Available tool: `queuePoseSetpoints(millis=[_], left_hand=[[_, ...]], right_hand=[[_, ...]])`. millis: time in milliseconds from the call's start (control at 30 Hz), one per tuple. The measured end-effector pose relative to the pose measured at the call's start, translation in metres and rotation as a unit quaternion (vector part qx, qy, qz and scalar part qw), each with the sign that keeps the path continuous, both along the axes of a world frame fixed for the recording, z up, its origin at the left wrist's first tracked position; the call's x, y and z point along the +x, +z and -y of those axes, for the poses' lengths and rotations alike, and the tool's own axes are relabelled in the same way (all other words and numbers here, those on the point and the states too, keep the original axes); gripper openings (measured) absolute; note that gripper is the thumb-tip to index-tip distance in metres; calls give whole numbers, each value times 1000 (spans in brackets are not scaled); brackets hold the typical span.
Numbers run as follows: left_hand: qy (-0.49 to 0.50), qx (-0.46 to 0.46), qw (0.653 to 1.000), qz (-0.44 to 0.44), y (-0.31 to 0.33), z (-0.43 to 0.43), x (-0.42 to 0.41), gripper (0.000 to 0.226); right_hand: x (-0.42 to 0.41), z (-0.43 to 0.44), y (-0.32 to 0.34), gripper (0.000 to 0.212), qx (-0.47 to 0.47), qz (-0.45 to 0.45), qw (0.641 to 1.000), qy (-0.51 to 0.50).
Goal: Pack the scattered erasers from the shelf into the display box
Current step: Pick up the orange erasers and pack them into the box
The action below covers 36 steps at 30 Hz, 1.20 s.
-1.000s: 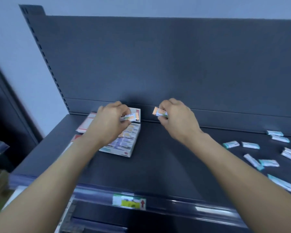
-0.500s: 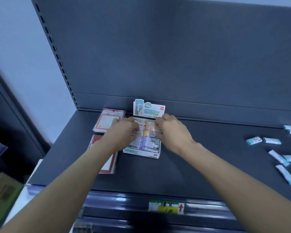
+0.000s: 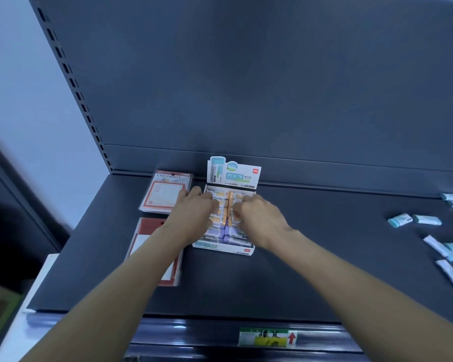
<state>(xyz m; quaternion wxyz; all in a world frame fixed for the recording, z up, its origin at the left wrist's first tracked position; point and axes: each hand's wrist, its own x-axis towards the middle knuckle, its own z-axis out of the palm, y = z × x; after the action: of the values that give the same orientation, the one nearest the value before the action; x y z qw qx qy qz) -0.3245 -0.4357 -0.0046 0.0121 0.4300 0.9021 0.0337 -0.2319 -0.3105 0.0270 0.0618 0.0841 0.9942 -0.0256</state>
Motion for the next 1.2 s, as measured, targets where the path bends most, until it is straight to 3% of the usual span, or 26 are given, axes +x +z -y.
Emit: queuePoseSetpoints(millis=[433,667,900,1200], left_hand=[[34,-16,999,-7,3,-3,2,14],[43,-16,999,-18,13,-6,11,23],[-3,179,980,-86,76,-51,46,20],[-146,327,921,-156,159,-150,143,20]], right_hand=[[-3,2,-7,31,-5,-33,999,-7],[9,-5,0,26,-3,-66,998,-16],[47,-42,49,23,42,-209,973,-88],[159,-129,122,29,108,-336,925,-138]])
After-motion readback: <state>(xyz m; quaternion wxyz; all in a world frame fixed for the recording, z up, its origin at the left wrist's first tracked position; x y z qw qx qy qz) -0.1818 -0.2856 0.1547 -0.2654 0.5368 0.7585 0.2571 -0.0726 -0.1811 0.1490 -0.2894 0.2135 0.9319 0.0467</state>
